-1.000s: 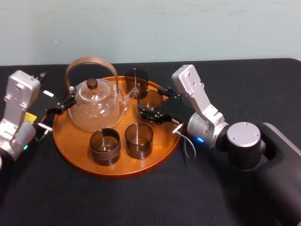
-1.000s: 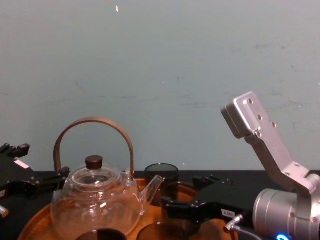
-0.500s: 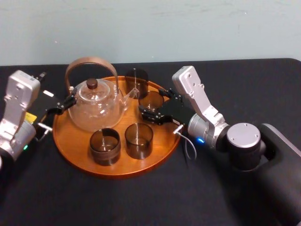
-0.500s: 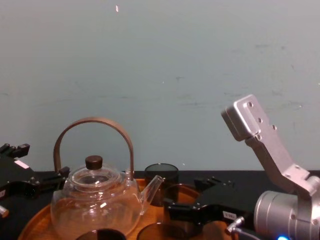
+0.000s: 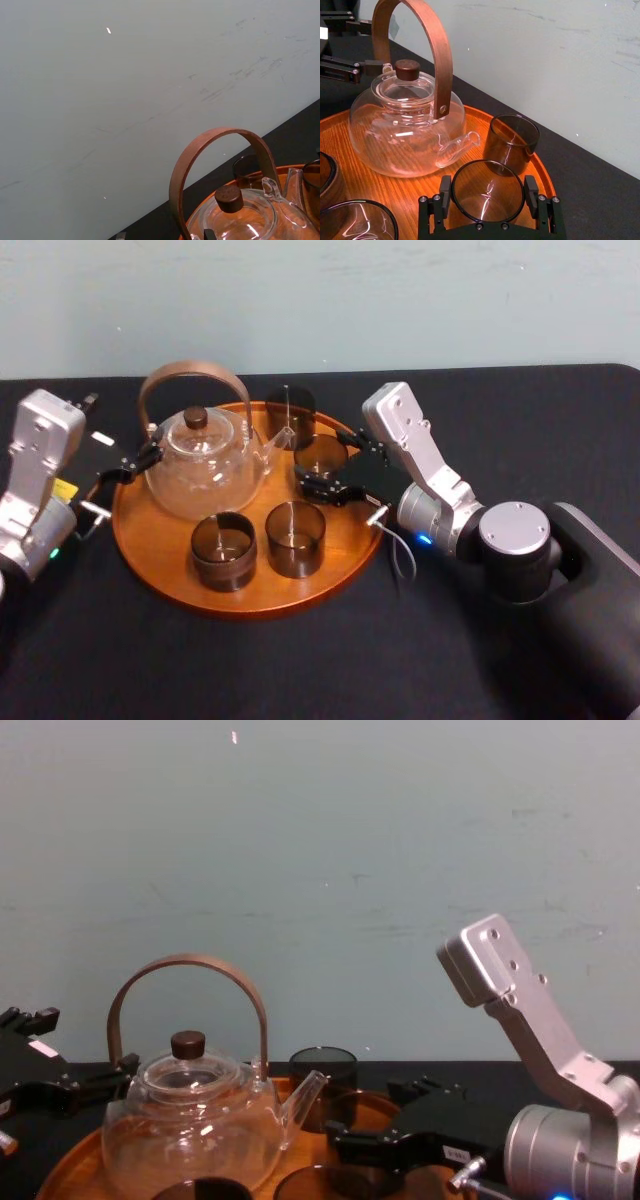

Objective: Pick up the glass from the table and place it on the tray.

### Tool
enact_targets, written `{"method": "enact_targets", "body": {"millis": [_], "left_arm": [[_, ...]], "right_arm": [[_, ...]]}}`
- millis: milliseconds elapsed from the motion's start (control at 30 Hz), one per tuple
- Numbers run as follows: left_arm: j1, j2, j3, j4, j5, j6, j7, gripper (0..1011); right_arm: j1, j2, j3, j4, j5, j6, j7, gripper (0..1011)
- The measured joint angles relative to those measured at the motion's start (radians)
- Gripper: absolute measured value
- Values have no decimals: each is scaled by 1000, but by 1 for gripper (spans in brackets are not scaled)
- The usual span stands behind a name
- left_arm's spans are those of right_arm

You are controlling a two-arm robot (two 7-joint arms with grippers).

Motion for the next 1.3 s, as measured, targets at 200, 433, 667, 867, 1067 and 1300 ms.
{"method": "enact_targets", "body": {"millis": [200, 433, 667, 867, 1067, 1300], "left_arm": [[0, 0, 0, 0, 0, 0, 0, 1010], [0, 0, 0, 0, 0, 0, 0, 1010], [0, 0, 0, 0, 0, 0, 0, 1010], [0, 0, 0, 0, 0, 0, 0, 1010], [0, 0, 0, 0, 0, 0, 0, 1009], [0, 0, 0, 0, 0, 0, 0, 1009]], "right_arm": [[0, 0, 0, 0, 0, 0, 0, 898], [0, 1, 0, -1, 0, 0, 0, 899], [0, 1, 0, -2, 1, 0, 0, 1002], [0, 2, 0, -3, 1, 0, 0, 1002], [-10, 6, 12, -16, 19, 4, 8, 1002], [-34, 23, 25, -57, 32, 16, 9, 1002]]}}
